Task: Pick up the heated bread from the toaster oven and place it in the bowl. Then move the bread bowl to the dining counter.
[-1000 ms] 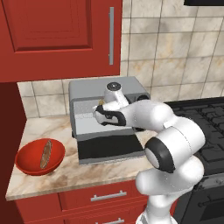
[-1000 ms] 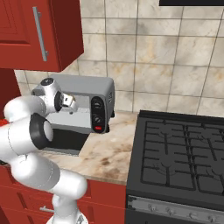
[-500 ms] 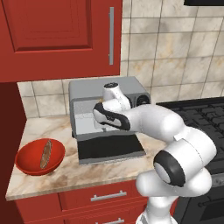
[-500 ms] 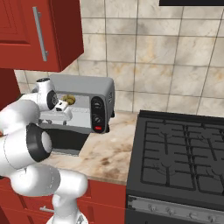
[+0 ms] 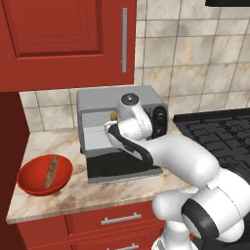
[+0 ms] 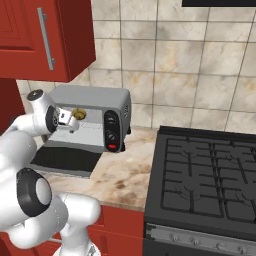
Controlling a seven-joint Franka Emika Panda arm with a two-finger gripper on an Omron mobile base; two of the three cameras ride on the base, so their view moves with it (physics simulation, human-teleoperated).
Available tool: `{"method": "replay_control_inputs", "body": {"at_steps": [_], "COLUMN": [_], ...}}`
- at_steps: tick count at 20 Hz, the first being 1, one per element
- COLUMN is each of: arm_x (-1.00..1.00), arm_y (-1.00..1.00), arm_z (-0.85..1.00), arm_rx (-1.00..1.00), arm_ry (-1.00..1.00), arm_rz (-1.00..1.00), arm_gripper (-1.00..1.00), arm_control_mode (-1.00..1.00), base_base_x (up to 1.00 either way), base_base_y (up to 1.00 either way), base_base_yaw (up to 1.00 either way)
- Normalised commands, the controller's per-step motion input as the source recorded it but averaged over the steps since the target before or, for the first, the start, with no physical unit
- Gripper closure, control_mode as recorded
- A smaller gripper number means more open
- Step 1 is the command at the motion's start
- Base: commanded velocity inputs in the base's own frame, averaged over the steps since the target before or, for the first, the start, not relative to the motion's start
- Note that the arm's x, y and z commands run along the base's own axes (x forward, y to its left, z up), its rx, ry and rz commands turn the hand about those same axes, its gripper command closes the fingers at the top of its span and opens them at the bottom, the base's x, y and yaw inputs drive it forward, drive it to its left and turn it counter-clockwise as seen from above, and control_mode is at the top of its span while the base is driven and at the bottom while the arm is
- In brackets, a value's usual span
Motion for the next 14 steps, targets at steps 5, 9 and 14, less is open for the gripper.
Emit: {"method": "replay_control_inputs", "body": {"at_steps": [5,9,14], "arm_x": [0.57,0.60,0.62], "arm_y": [0.05,0.02,0.03], "arm_z": [0.02,0.00,0.00], "arm_rx": [0.05,0.01,0.00], "arm_ry": [-0.40,-0.30,-0.10], "arm_rz": [0.00,0.00,0.00], "arm_gripper": [-1.00,-1.00,-1.00], "arm_control_mode": [-1.00,-1.00,-1.00], "base_base_x": [0.00,0.00,0.00], "base_base_y": [0.00,0.00,0.00], "base_base_yaw": [0.00,0.00,0.00]}}
